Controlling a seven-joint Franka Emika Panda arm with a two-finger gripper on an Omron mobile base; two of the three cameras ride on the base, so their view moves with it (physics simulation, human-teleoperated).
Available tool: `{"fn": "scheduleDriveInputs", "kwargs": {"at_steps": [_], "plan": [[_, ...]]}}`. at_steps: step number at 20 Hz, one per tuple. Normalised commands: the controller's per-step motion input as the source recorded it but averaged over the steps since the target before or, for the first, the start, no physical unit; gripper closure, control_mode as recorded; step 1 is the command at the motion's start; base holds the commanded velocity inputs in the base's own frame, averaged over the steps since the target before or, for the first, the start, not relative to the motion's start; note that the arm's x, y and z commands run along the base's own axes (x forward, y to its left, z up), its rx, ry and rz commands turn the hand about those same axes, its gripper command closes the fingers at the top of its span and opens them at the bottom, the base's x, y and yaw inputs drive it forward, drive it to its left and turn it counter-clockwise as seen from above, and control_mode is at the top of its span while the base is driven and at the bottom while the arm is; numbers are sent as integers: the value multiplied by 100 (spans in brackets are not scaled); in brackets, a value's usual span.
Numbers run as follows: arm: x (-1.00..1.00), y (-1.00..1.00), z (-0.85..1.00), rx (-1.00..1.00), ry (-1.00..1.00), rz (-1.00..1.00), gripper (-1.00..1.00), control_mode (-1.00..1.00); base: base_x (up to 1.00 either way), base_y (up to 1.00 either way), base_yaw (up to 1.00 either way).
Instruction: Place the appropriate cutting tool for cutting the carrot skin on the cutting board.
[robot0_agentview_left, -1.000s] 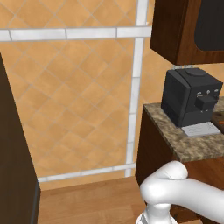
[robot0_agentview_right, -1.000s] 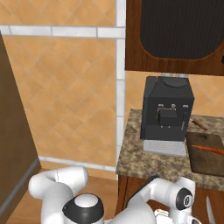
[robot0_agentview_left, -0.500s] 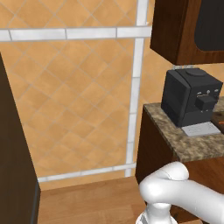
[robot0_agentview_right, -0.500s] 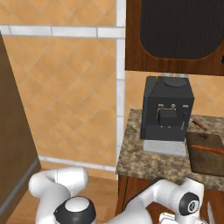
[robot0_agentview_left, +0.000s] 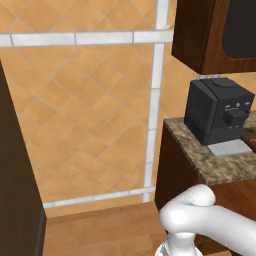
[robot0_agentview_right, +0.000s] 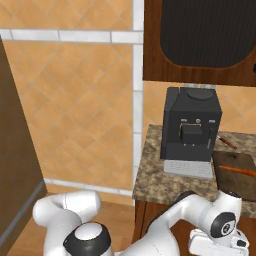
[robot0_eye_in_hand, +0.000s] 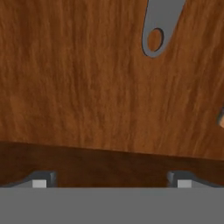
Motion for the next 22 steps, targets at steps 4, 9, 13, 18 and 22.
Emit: {"fn": "scheduleDriveInputs", "kwargs": {"at_steps": [4,9,13,18,22], "plan": [[61,-36,0,0,-2,0,-100,-100,0,0,0],[70,-17,-11,0,-1,0,-100,-100,0,0,0],[55,-1,-25,0,-2,0,-100,-100,0,0,0],[28,0,-44,0,-9,0,-100,-100,0,0,0],[7,-1,-43,0,-11,0,-100,-100,0,0,0]]}}
